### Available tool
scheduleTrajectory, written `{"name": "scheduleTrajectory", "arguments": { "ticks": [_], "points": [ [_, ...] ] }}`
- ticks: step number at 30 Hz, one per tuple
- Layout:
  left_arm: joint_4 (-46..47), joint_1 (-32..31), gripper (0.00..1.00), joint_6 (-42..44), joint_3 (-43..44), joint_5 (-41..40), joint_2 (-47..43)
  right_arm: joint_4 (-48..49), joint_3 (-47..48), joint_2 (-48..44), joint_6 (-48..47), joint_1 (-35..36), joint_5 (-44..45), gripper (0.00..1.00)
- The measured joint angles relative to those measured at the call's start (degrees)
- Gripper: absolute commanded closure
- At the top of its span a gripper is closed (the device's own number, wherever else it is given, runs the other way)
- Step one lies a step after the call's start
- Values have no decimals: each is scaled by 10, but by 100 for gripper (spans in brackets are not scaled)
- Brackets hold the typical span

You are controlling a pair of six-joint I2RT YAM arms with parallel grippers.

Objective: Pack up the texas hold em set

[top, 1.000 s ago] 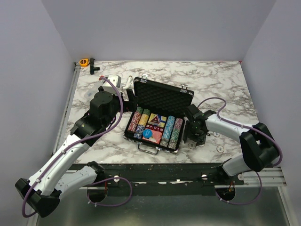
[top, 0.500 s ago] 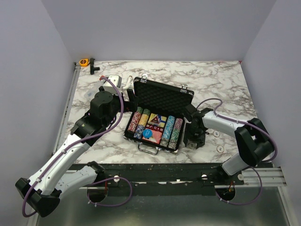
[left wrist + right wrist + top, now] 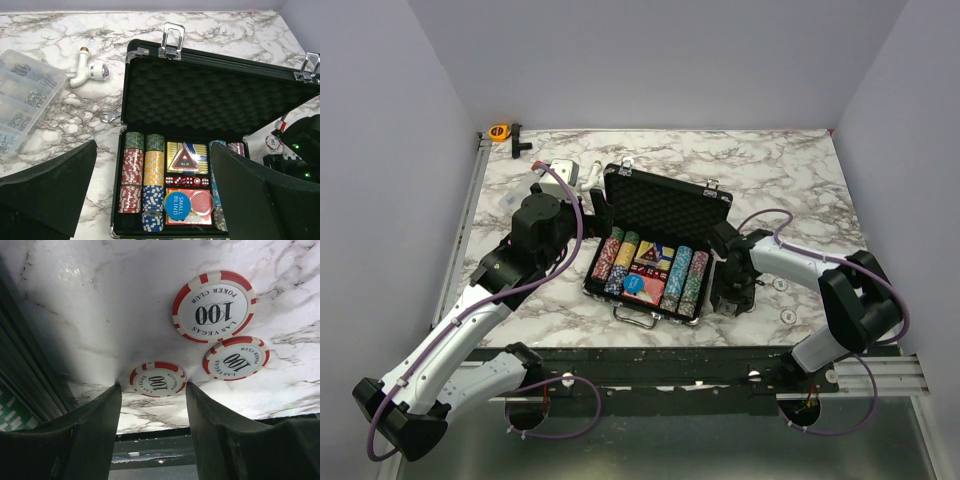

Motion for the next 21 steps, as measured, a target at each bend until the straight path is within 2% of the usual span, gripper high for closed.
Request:
{"name": "scheduleTrajectory", "arguments": {
  "ticks": [21],
  "points": [
    [0, 0, 5, 0, 0, 0, 0, 1, -2, -4, 0, -5, 7, 41]
  ]
}}
